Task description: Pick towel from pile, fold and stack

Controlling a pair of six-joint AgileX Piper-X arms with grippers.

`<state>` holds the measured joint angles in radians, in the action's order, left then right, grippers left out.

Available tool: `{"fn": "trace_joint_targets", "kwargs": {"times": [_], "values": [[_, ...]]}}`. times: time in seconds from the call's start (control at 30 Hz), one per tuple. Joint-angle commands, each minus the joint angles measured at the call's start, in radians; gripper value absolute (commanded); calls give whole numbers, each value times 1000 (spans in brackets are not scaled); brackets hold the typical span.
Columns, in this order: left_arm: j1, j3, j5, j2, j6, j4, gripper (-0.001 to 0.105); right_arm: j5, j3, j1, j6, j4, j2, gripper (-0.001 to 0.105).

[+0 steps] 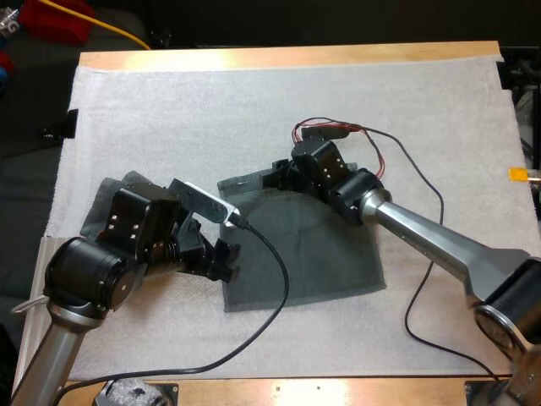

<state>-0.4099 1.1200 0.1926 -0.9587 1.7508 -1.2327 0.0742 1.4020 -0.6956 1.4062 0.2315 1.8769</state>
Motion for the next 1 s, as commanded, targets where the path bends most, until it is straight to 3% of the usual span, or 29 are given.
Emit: {"fn": "trace_joint_targets", "kwargs": {"times": [0.0,0.27,0.57,0.97], "values": [[-6,6,-10,3,10,-4,66,5,8,6,15,33,-36,61],[-6,6,-10,3,10,-4,66,87,8,6,86,236,-177,63],[-6,6,-10,3,10,-11,66,87,3,4,86,486,-310,63],[-6,6,-10,75,30,-57,66,85,3,4,57,696,-451,63]]}}
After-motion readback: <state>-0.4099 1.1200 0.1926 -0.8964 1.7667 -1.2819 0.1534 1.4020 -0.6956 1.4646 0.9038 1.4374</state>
